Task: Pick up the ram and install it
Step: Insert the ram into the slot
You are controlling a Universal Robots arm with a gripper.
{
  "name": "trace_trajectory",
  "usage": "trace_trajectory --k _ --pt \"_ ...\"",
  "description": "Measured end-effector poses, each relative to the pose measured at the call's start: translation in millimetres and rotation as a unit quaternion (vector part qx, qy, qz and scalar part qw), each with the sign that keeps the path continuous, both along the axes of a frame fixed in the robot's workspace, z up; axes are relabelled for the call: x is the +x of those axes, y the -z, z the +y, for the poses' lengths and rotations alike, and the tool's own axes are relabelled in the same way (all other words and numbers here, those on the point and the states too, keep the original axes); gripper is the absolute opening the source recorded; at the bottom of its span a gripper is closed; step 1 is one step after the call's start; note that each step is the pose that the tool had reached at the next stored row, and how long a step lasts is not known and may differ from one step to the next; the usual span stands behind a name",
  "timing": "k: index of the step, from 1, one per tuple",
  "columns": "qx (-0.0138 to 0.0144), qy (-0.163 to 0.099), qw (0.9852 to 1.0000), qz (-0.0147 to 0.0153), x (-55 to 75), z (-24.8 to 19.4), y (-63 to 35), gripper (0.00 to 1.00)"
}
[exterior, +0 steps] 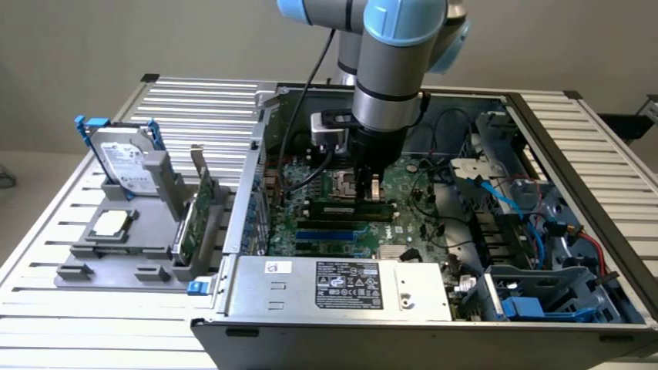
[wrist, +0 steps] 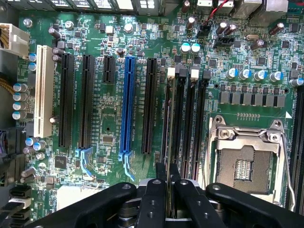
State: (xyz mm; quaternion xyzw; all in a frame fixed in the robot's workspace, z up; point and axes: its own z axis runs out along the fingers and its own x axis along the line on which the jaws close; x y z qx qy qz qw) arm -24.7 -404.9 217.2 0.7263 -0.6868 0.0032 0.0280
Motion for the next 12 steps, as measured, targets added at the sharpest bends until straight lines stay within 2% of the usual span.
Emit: trace_trajectory --k 8,9,10,11,12 --pt "0.0001 0.0 1.0 0.0 -0.2 0.0 1.0 0.14" --pt "0.0 0.0 1.0 0.0 -0.3 0.0 1.1 0.15" --pt "0.0 0.0 1.0 0.0 -0.4 0.0 1.1 0.21" --pt "0.0 0.0 1.0 0.0 -0.4 0.0 1.1 0.21" --pt "0.0 0.0 1.0 0.0 -0.4 0.0 1.1 0.27"
